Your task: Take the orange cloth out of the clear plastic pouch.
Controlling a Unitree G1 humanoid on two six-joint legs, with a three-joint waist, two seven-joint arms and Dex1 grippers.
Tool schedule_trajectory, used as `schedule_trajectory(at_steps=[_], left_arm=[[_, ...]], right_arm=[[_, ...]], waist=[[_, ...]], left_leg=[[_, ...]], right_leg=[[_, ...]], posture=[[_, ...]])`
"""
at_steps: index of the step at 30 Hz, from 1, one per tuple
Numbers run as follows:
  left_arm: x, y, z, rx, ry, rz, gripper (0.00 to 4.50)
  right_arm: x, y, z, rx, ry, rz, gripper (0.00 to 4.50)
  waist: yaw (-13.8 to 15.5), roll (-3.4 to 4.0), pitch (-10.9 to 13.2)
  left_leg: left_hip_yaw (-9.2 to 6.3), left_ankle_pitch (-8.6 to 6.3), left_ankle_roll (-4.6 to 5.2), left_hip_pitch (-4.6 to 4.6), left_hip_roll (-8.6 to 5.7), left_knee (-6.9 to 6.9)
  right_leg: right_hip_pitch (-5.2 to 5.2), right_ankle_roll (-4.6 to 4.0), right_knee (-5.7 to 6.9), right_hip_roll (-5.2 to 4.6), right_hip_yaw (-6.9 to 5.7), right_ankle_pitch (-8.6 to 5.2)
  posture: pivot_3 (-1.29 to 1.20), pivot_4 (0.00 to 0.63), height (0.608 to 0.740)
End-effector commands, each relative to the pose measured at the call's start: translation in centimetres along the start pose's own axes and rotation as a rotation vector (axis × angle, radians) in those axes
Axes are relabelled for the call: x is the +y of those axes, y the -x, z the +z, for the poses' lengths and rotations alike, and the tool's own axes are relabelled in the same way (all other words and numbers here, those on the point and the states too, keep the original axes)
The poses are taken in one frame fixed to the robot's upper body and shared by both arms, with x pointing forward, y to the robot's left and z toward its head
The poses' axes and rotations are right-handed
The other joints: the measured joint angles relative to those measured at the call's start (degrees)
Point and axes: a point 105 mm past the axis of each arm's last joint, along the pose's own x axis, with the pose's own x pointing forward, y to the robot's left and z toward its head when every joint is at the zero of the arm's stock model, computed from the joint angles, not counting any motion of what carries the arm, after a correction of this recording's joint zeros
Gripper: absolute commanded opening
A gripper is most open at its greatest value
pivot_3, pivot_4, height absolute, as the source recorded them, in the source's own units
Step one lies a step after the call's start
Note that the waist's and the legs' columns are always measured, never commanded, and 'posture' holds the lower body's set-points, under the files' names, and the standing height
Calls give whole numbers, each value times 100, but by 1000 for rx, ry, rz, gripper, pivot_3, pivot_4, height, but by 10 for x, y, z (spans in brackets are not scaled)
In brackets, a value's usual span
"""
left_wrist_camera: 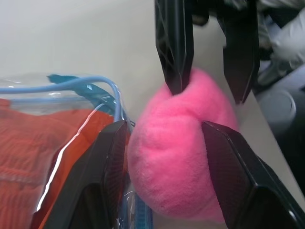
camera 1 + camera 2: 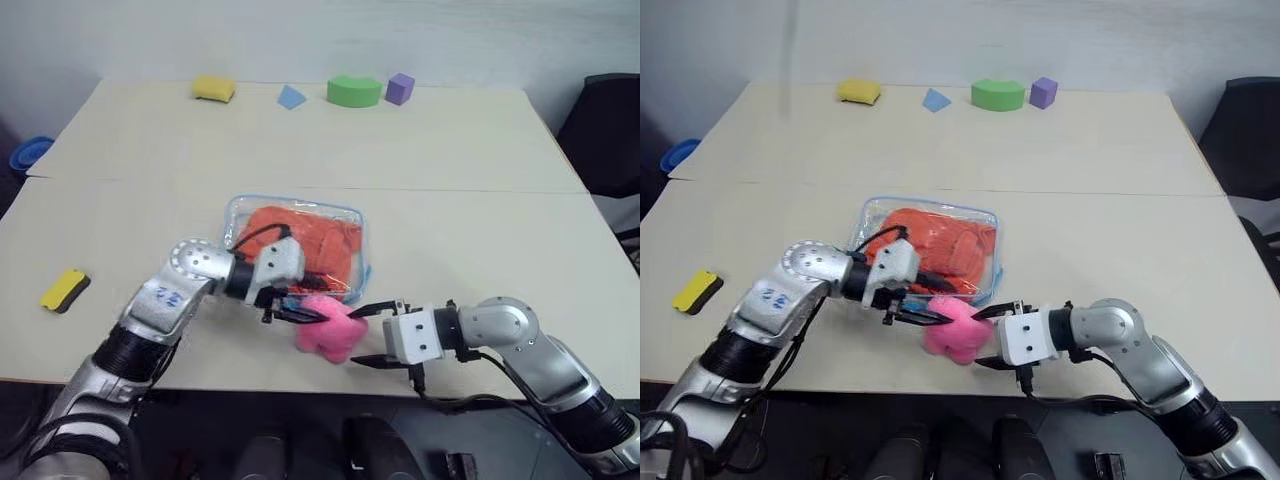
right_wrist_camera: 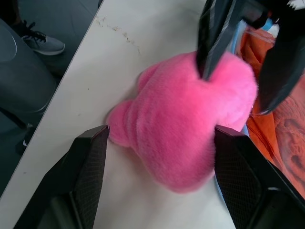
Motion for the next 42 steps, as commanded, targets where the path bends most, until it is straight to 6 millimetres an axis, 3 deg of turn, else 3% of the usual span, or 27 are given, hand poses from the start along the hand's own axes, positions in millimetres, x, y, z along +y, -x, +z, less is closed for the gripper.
schedule_trajectory(at_steps=[1,4,7,10,15,20,21,23,31,34,42], left_arm=[[1,-7,-10,69,-84,-35,2622],[7,-9,-12,86,-117,-25,2622],[7,-10,-8,57,-115,-28,2232],[3,-8,-5,33,-124,-39,1469],[-4,-6,-1,15,-108,-31,63],[-13,-2,-1,23,-70,-19,24],[-14,-1,-2,29,-67,-13,8],[-15,0,-3,36,-63,3,0],[-14,11,-13,58,-23,88,0],[-11,23,-18,60,12,152,0],[-8,97,-34,15,246,465,0]], right_arm=[[-11,15,16,7,83,-62,3324],[-32,38,19,54,98,-138,3324],[-43,47,-2,177,206,-133,3342],[-53,37,-21,224,270,-131,3342],[-68,13,-30,183,314,-146,3342],[-76,1,-28,127,320,-154,3342],[-78,0,-27,116,321,-152,3156],[-80,-1,-26,108,327,-144,2732],[-81,6,-26,100,339,-110,51],[-82,11,-29,110,344,-108,51],[-88,34,-44,175,348,-128,51]], waist=[[18,0,0],[29,0,0],[25,0,0],[10,0,0],[-40,1,0],[-41,1,0],[-44,1,0],[-47,1,0],[-73,1,0],[-114,1,0],[-136,3,2]], left_leg=[[-1,0,0,0,0,0],[-1,0,0,0,-1,2],[-1,0,1,2,-1,4],[3,-1,1,9,-1,2],[9,0,0,10,1,0],[6,0,-1,10,2,0],[7,0,-1,10,2,0],[6,0,-1,10,2,0],[5,0,0,10,2,0],[3,0,0,10,4,-1],[3,0,0,10,7,-5]], right_leg=[[0,0,0,-1,-1,0],[2,0,-1,-4,0,0],[5,0,-1,-5,-1,0],[9,0,-2,-2,1,0],[2,0,7,1,11,0],[3,0,16,-2,9,0],[3,0,17,-2,9,0],[3,0,16,-3,9,0],[3,0,16,-2,8,0],[3,0,16,-2,6,0],[0,-3,16,-2,5,-2]], posture=[[0,150,740],[0,150,740],[0,150,740],[0,150,740],[0,150,740],[0,150,740],[0,150,740],[0,150,740],[0,150,740],[0,150,740],[0,150,740]])
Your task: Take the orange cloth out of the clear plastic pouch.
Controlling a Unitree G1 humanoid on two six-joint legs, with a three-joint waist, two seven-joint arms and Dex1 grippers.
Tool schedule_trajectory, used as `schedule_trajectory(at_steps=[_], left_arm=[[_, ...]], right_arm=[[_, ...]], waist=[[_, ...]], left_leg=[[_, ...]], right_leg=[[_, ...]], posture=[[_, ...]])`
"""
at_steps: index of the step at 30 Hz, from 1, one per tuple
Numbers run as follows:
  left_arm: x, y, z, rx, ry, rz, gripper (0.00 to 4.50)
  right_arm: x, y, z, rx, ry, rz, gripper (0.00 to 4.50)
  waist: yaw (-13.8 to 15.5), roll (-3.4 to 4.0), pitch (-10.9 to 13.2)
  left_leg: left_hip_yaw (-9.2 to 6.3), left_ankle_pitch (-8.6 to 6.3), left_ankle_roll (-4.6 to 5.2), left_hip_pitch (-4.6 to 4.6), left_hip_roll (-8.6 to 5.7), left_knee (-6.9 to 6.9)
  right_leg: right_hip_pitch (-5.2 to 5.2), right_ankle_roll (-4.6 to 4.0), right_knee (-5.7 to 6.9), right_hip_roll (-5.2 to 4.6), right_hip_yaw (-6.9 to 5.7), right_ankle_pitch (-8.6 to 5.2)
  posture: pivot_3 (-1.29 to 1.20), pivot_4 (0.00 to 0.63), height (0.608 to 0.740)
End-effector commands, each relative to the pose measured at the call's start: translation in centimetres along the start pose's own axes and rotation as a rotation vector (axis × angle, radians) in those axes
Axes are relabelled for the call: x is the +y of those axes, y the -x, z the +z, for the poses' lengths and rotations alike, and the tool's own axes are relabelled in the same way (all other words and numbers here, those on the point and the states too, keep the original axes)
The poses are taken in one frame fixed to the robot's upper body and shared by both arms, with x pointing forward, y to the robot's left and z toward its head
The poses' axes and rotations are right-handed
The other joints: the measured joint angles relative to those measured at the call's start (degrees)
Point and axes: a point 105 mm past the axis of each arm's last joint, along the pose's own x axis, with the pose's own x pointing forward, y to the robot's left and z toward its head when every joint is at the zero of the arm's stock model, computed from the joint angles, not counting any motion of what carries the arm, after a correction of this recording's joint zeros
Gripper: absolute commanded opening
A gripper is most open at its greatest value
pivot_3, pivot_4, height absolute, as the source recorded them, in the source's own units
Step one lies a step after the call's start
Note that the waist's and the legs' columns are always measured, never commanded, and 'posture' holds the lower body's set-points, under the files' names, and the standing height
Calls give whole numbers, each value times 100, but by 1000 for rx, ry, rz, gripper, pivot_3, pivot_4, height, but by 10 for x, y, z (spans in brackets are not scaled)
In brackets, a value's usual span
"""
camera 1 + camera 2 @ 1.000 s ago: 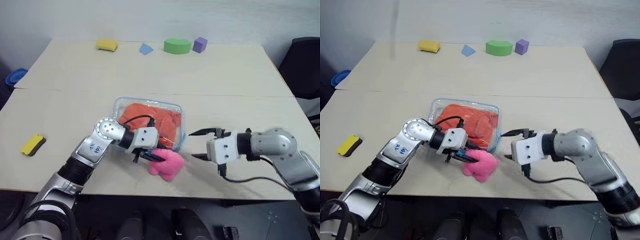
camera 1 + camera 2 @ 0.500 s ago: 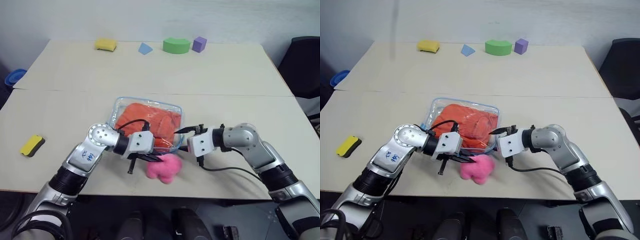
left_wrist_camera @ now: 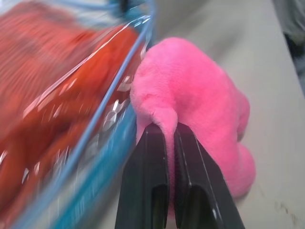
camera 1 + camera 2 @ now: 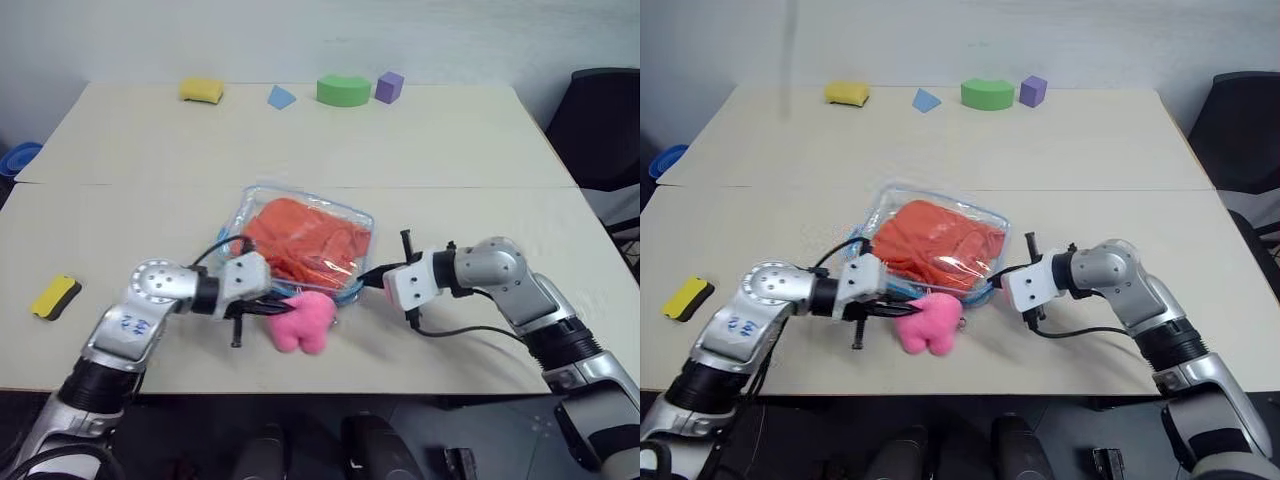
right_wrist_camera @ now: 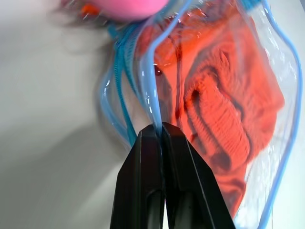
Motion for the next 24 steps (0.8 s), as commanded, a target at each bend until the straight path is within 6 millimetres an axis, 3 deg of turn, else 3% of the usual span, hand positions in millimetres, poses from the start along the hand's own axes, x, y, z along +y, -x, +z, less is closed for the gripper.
schedule_trajectory(at_steps=[1,7,13,16,21,22,24], left_arm=[[14,40,1,-34,88,159,0],[36,112,-11,-52,237,436,0],[51,162,-26,-31,319,598,0],[45,164,-35,8,333,578,0],[31,141,-43,18,357,497,0],[30,135,-45,13,368,485,0],[29,125,-47,-14,403,485,553]], right_arm=[[-13,22,-7,29,19,-58,51],[-6,40,-17,52,14,-62,51],[6,56,-19,46,23,-40,51],[9,61,-22,47,16,-38,51],[12,55,-21,22,-26,-46,51],[12,53,-19,14,-48,-53,239],[14,52,-17,6,-106,-57,679]], waist=[[1,1,1],[14,2,2],[6,4,3],[-4,5,3],[-5,6,4],[-2,6,4],[8,6,4]], left_leg=[[0,0,0,0,0,0],[-1,-1,1,0,-1,-2],[-3,-3,3,0,-4,-4],[-3,-4,3,0,-4,-8],[-2,-4,2,0,-3,-11],[-2,-6,6,0,-3,-10],[-2,-10,13,0,-4,-10]], right_leg=[[0,0,-1,-2,0,0],[1,-1,-10,-6,-5,0],[4,-1,-13,-11,-10,0],[4,-1,-16,-11,-10,-1],[2,-2,-14,-11,-9,-1],[2,-2,-15,-11,-9,-1],[4,-2,-14,-14,-9,-1]], posture=[[0,150,740],[0,150,740],[0,150,740],[0,150,740],[0,150,740],[0,150,740],[0,150,740]])
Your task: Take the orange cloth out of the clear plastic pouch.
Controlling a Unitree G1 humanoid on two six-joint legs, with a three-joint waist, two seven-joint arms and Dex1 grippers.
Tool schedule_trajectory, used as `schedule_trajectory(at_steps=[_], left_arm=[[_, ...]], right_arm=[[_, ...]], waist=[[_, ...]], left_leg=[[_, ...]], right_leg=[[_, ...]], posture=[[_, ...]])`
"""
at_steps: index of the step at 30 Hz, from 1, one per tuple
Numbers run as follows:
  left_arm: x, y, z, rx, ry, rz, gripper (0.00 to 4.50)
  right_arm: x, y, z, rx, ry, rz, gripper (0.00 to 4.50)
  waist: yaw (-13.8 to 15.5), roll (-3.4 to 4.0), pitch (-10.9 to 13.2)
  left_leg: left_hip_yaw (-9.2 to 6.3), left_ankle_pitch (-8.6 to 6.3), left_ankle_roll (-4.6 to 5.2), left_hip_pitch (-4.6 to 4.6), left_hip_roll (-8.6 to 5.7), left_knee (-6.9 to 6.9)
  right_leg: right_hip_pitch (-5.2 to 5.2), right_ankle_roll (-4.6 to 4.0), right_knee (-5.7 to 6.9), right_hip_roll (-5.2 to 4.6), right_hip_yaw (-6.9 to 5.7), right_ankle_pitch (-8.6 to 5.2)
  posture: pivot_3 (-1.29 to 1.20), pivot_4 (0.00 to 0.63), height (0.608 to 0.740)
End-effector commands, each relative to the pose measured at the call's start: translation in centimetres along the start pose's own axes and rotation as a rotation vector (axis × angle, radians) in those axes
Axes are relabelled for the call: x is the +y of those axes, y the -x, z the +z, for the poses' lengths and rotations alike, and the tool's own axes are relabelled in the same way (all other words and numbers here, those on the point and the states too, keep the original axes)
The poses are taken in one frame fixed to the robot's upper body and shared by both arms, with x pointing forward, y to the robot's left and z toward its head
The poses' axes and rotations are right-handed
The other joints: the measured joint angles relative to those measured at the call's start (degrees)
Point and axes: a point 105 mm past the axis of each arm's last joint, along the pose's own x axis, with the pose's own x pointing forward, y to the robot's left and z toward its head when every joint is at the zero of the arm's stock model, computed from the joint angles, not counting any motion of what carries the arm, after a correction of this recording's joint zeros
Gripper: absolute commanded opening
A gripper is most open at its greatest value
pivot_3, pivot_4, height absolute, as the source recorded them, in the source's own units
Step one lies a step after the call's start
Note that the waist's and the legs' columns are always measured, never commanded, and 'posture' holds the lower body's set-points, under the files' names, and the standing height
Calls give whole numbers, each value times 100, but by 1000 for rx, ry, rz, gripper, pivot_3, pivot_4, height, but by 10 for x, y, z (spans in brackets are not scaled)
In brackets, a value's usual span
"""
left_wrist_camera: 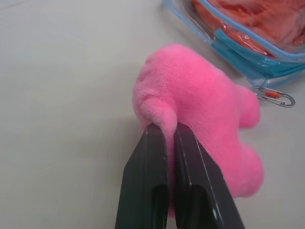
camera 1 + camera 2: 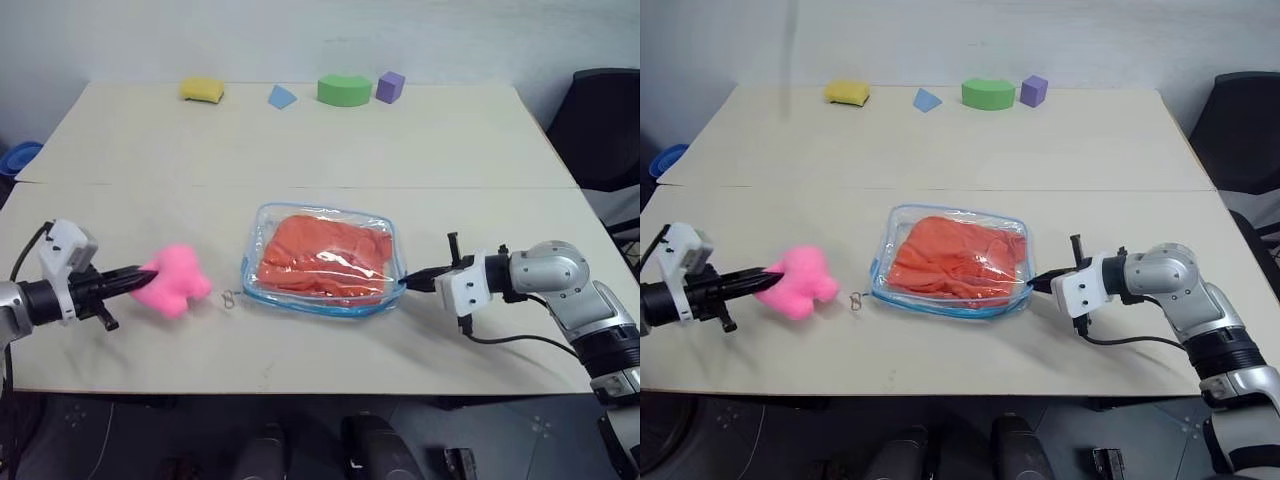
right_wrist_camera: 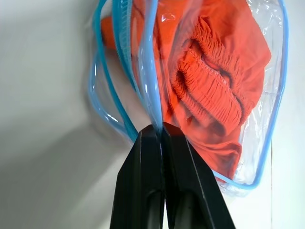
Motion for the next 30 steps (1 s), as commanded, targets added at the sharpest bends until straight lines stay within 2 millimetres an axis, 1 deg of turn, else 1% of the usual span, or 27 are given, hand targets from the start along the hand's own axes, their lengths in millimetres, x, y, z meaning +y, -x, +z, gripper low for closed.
schedule_trajectory(at_steps=[1,3,6,8,9,12,15,16,17,18,20,21,22,23,25,27,30], left_arm=[[-6,-9,3,-30,24,0,791],[-12,-11,1,-35,37,-28,1384],[-19,-9,-3,-18,45,-50,2360],[-14,-2,-1,-28,85,-44,2963],[-8,1,3,-47,113,-26,3268],[11,8,25,-119,177,25,3268],[17,12,57,-196,156,14,3268],[15,11,68,-214,126,-1,3268],[9,9,80,-231,85,-36,3268],[5,8,88,-240,57,-61,3268],[-27,-3,104,-202,-119,-198,3268],[-43,-10,106,-175,-209,-266,3268],[-56,-17,104,-135,-290,-323,3268],[-69,-26,99,-96,-363,-378,3268],[-88,-42,82,-2,-541,-478,3268],[-98,-51,68,63,-682,-550,3268],[-95,-72,57,92,-799,-582,3268]], right_arm=[[-7,5,8,-24,-56,-48,1004],[-4,9,10,-26,-85,-46,1667],[-2,21,16,-31,-188,-81,2738],[-1,32,27,-52,-285,-91,3383],[1,38,33,-68,-341,-88,3741],[5,53,52,-111,-496,-66,3741],[12,64,76,-167,-636,-17,3741],[13,67,83,-188,-671,-11,3741],[12,69,90,-210,-702,-16,3741],[12,70,94,-223,-723,-20,3741],[10,71,99,-245,-763,-47,3741],[9,71,101,-251,-775,-54,3741],[9,71,103,-253,-783,-57,3741],[10,71,105,-251,-786,-59,3741],[12,69,107,-242,-791,-56,3741],[15,67,108,-233,-791,-51,3741],[17,65,108,-227,-799,-62,3741]], waist=[[12,0,0],[10,0,0],[12,2,1],[19,2,1],[22,2,1],[33,1,1],[54,1,1],[56,1,1],[58,0,0],[67,1,1],[57,0,1],[56,0,1],[58,0,1],[59,1,0],[61,1,0],[50,2,0],[44,2,1]], left_leg=[[0,-1,1,0,0,2],[0,-2,4,-1,0,2],[-1,-2,2,-1,0,0],[-1,-2,2,-1,0,-2],[-1,-2,2,-1,0,-2],[-9,-8,14,-2,0,0],[-16,-9,14,3,0,1],[-16,-9,15,3,-1,1],[-16,-9,15,3,-1,-1],[-16,-9,15,3,-1,-1],[-15,-8,12,2,-2,-2],[-15,-8,11,2,-2,-3],[-14,-5,6,2,-2,-3],[-13,-3,1,2,-3,-5],[-12,-2,-1,2,-3,-8],[-10,-2,0,3,-4,-10],[-6,-7,9,3,-4,-10]], right_leg=[[0,0,1,-1,0,0],[0,0,1,-1,-1,0],[0,0,5,-1,-1,0],[1,0,4,-2,-1,0],[1,0,3,-2,-1,0],[3,0,-3,-2,-7,0],[14,0,-6,-3,-15,0],[15,0,-9,-5,-15,0],[15,0,-13,-5,-15,0],[17,0,-15,-5,-15,0],[17,1,-21,-5,-13,0],[17,1,-25,-5,-12,0],[18,1,-27,-6,-11,0],[19,1,-31,-7,-10,1],[20,1,-34,-7,-9,0],[19,1,-34,-3,-7,1],[18,1,-33,2,-3,0]], posture=[[0,150,740],[0,150,740],[0,150,740],[0,150,740],[0,150,740],[0,150,740],[0,150,740],[0,150,740],[0,150,740],[0,150,740],[0,150,740],[0,150,740],[0,150,740],[0,150,740],[0,150,740],[0,150,740],[0,150,740]])
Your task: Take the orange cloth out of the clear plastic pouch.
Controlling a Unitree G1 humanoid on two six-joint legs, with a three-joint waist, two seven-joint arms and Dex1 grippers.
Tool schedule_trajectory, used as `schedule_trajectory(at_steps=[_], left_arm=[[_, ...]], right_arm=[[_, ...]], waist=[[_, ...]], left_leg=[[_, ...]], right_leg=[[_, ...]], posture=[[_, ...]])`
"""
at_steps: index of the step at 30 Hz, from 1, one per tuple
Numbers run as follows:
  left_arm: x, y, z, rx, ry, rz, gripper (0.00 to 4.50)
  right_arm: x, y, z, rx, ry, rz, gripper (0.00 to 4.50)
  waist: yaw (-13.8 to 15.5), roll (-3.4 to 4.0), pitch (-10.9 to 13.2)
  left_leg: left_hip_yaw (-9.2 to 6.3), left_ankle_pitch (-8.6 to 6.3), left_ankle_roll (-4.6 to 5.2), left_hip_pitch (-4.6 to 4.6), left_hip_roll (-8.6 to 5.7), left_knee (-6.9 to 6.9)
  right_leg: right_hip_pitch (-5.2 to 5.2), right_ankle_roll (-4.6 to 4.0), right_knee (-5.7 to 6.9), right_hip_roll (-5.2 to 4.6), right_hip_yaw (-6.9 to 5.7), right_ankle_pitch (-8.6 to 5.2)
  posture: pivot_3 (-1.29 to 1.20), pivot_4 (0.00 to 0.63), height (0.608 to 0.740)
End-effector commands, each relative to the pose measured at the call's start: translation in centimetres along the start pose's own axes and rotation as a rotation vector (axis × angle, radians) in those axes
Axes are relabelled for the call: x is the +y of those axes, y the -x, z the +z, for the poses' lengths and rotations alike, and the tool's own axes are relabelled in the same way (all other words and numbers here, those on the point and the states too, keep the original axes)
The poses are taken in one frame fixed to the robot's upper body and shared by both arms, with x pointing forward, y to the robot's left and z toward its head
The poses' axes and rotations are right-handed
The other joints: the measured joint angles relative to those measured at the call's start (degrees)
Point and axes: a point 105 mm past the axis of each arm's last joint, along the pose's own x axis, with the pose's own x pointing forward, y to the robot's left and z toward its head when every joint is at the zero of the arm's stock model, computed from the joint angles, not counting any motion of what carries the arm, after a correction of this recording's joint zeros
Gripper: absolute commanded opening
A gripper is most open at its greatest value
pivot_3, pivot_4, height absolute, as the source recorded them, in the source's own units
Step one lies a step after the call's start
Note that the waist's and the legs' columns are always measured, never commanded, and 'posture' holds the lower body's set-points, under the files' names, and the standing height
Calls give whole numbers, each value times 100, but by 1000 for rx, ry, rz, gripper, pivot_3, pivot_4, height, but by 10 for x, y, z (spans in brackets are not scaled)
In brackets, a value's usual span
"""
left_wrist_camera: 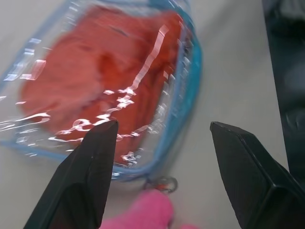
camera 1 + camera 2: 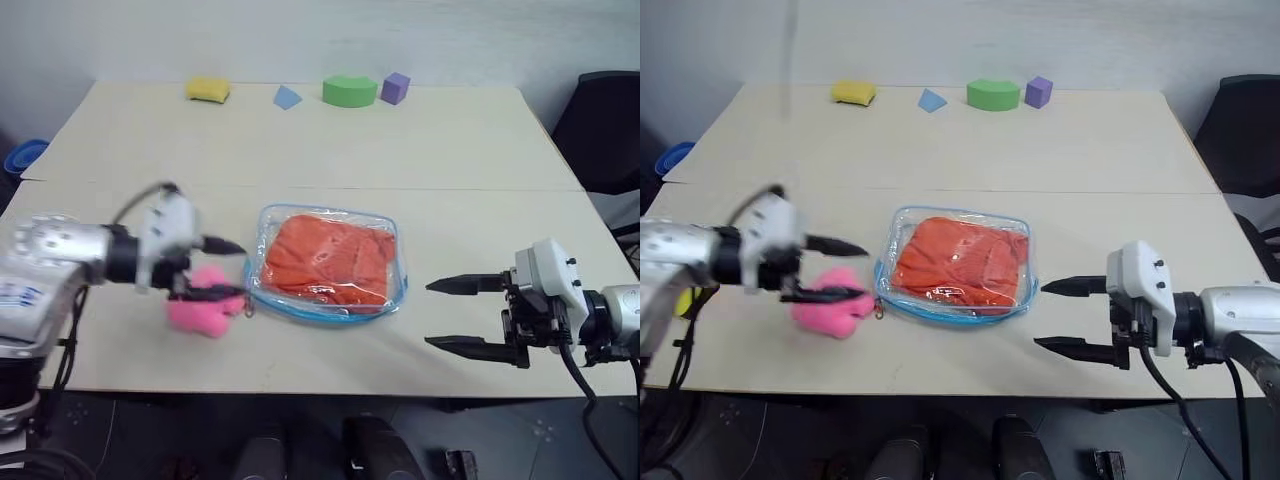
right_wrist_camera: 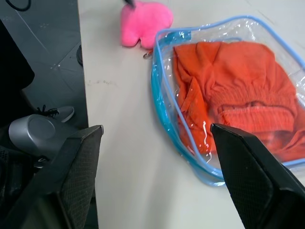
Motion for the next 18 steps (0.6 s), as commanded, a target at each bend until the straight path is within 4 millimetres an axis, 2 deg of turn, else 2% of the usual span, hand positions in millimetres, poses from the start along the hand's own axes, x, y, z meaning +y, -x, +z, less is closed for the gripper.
schedule_trajectory(at_steps=[1,4,6,9,10,11,14,18], left_arm=[[12,-13,-9,74,-172,-10,3268],[23,-25,-20,116,-261,-9,3268],[31,-33,-18,90,-272,7,3268],[33,-39,-20,77,-278,-10,3268],[32,-39,-21,80,-284,-20,2890],[32,-39,-22,77,-282,-26,2890],[31,-40,-19,27,-248,-28,2172],[24,-42,-13,-27,-214,-54,919]], right_arm=[[3,-1,6,-20,31,-16,3741],[3,-3,4,-18,28,-33,3741],[4,-5,2,-17,25,-40,3741],[4,-6,-1,-15,22,-47,3741],[4,-6,-1,-14,22,-49,3784],[3,-6,-2,-14,22,-54,3784],[1,-6,-5,-7,20,-66,3784],[0,-8,-9,2,26,-73,3784]], waist=[[22,-1,0],[50,-1,0],[83,-1,0],[121,-1,0],[120,-1,0],[120,-1,0],[131,-1,0],[135,-1,0]], left_leg=[[0,-2,4,0,0,2],[1,-5,12,-1,0,7],[3,-7,15,-2,0,9],[4,-7,16,-9,0,16],[4,-7,15,-10,0,17],[4,-4,10,-10,0,17],[2,-2,6,-10,0,17],[2,-1,5,-10,0,19]], right_leg=[[1,0,2,0,-1,0],[1,1,2,3,1,1],[0,2,2,4,1,1],[-7,3,5,5,2,2],[-7,3,6,5,2,2],[-8,3,6,5,3,2],[-7,3,8,4,2,2],[-6,3,10,3,1,2]], posture=[[0,150,740],[0,150,740],[0,150,740],[0,150,740],[0,150,740],[0,150,740],[0,150,740],[0,150,740]])
